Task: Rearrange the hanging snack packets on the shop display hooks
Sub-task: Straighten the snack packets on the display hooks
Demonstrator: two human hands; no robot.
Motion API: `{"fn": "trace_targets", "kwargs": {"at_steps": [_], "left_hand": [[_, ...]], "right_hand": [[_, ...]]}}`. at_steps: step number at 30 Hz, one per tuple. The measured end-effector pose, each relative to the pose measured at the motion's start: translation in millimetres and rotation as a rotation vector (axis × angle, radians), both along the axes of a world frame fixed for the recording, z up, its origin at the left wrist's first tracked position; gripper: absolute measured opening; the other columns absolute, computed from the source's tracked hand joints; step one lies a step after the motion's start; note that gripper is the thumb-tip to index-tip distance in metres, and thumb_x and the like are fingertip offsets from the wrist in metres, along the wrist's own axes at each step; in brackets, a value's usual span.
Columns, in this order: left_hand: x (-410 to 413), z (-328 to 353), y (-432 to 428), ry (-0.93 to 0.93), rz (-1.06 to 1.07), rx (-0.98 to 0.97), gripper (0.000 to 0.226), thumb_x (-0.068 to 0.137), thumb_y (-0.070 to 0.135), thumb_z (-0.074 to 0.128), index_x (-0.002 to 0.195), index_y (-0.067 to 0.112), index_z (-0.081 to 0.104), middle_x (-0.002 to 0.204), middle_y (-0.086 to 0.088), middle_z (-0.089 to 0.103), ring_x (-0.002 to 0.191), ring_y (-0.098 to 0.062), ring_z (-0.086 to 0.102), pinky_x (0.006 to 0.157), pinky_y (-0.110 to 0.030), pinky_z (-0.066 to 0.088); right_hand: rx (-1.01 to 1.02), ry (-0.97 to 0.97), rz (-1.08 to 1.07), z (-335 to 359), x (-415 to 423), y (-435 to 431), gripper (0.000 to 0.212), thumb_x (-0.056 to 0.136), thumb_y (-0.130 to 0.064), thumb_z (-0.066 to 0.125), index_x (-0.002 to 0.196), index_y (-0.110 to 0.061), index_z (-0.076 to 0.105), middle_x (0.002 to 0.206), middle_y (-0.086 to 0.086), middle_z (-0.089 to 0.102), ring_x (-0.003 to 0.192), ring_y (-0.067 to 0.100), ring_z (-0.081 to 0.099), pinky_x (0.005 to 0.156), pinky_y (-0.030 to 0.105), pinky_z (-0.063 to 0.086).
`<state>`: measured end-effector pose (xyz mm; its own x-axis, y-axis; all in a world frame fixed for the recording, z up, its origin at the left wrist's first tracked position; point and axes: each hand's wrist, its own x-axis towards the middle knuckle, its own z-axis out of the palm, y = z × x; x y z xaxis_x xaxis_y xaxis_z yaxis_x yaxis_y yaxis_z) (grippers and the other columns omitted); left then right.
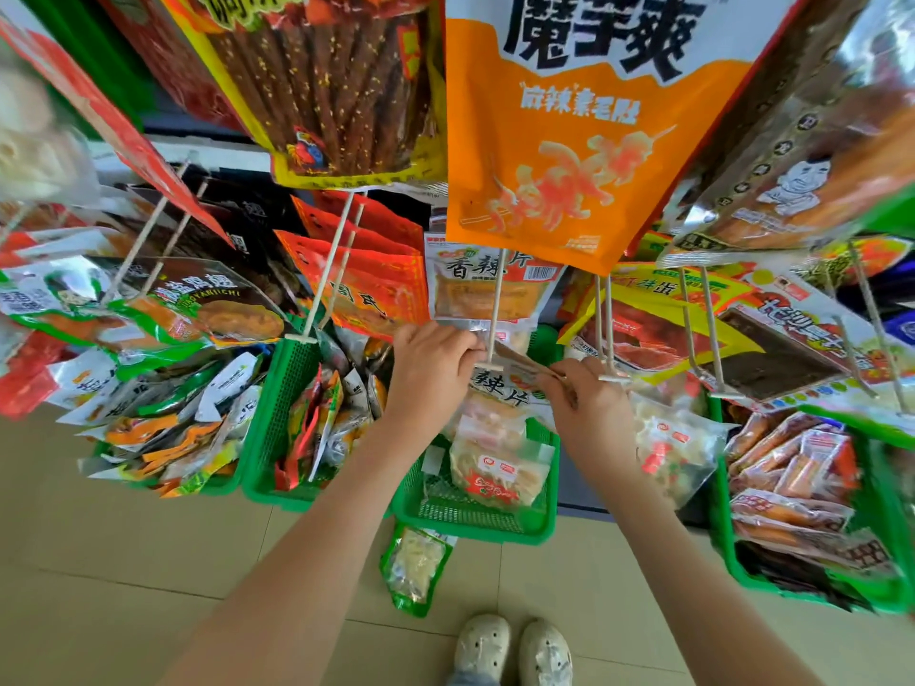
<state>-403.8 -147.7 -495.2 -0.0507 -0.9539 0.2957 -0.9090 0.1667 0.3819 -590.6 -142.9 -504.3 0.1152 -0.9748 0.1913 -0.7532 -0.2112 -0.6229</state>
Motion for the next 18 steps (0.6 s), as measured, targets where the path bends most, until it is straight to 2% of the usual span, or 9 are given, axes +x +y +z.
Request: {"fn": "trace_targets", "kwargs": {"at_steps": [4,6,9,14,18], "left_hand": [[0,-3,5,0.001,-0.014,-0.088,0.008,0.08,0.017,0.058,0.076,0.017,0.065,0.07,0.01,0.063,0.071,-0.018,0.058,0.076,-0.031,0.026],[1,-2,7,-0.008,-0.001,-0.099,0.009,0.079,0.017,0.057,0.076,0.018,0.065,0.069,0.01,0.062,0.07,-0.017,0.058,0.075,-0.031,0.025],[1,0,7,-0.021,0.001,-0.105,0.012,0.081,0.02,0.055,0.076,0.019,0.065,0.068,0.01,0.062,0.07,-0.018,0.058,0.075,-0.031,0.026],[1,1,4,-0.042,-0.004,-0.131,0.016,0.082,0.021,0.051,0.076,0.017,0.066,0.069,0.01,0.064,0.069,-0.018,0.06,0.076,-0.031,0.026],[0,0,1,0.0,0.015,-0.104,0.017,0.083,0.023,0.051,0.074,0.018,0.065,0.068,0.011,0.063,0.068,-0.018,0.059,0.074,-0.029,0.023]], "right_hand": [[0.059,-0.019,-0.038,-7,-13,1,0.029,0.087,-0.028,0.063,0.068,-0.006,0.059,0.048,-0.001,0.044,0.043,0.019,0.038,0.039,0.02,0.024],[0.066,-0.004,-0.078,-12,-20,2,0.033,0.085,-0.028,0.065,0.062,-0.007,0.056,0.052,0.0,0.043,0.053,0.02,0.039,0.043,0.02,0.022],[0.095,-0.002,-0.149,-15,-26,4,0.031,0.085,-0.031,0.065,0.062,-0.011,0.061,0.06,0.003,0.051,0.065,0.02,0.043,0.048,0.023,0.025],[0.164,0.022,-0.194,-11,-21,5,0.031,0.086,-0.034,0.062,0.067,-0.01,0.063,0.066,0.006,0.057,0.067,0.02,0.047,0.047,0.023,0.026],[0.155,0.038,-0.219,-5,-16,7,0.029,0.086,-0.032,0.063,0.067,-0.009,0.062,0.07,0.004,0.058,0.072,0.014,0.042,0.045,0.018,0.023]]}}
